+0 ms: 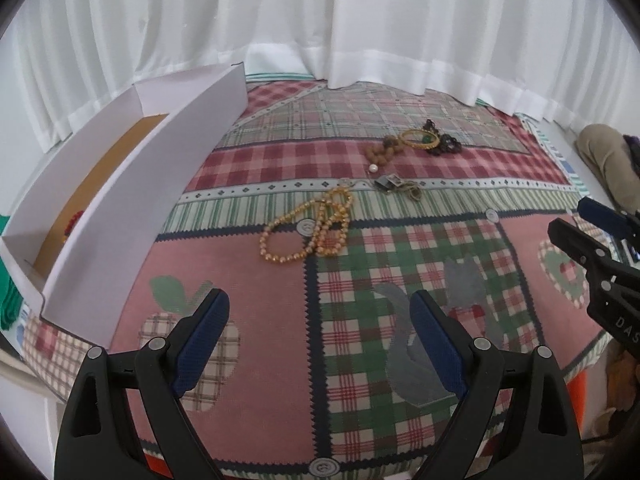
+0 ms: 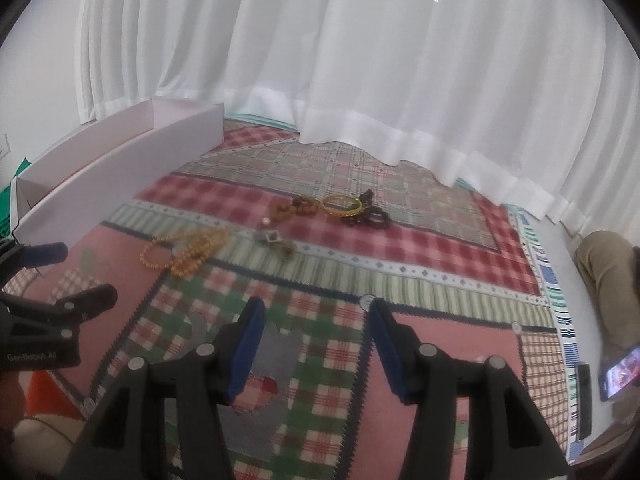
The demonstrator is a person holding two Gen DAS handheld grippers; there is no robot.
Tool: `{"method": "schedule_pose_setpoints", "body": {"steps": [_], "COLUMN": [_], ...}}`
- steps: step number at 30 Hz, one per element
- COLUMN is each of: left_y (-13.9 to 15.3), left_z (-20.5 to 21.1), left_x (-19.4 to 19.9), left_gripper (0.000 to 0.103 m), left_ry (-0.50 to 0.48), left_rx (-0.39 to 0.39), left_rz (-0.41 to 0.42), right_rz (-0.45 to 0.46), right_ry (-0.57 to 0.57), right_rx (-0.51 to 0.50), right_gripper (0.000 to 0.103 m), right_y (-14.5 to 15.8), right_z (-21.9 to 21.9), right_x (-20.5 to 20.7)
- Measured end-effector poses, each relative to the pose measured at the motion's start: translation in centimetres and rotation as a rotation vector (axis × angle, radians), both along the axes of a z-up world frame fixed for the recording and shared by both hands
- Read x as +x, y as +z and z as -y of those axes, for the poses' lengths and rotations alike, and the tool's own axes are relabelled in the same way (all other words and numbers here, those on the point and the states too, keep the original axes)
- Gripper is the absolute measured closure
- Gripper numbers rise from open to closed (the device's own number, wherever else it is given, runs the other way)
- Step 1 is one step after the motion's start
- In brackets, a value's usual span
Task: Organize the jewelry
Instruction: 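Move both tools back over the remaining jewelry on the quilt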
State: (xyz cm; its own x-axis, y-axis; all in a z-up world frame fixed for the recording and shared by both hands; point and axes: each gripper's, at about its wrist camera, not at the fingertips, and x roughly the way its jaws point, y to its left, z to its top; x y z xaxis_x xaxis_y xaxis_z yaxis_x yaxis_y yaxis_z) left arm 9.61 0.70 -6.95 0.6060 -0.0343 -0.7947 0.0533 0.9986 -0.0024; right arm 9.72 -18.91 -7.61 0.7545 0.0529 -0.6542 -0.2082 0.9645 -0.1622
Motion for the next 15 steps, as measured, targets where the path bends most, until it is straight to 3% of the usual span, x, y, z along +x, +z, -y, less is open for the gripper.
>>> {"method": "schedule_pose_setpoints", "body": {"steps": [15], "left_y": [0.1], "left_z": [0.9], "left_x": [-1.3], "left_gripper": [0.011], "left_ry": [-0.005], "left_rx": [0.022], "left_rz": [0.001], "right_rz": [0.011], "right_ry": [-0.002], "right_rx": [-0.018], "right_gripper": [0.048], "right_y": [-0.4], "right_z": [0.1], "right_x": [-2.4]}}
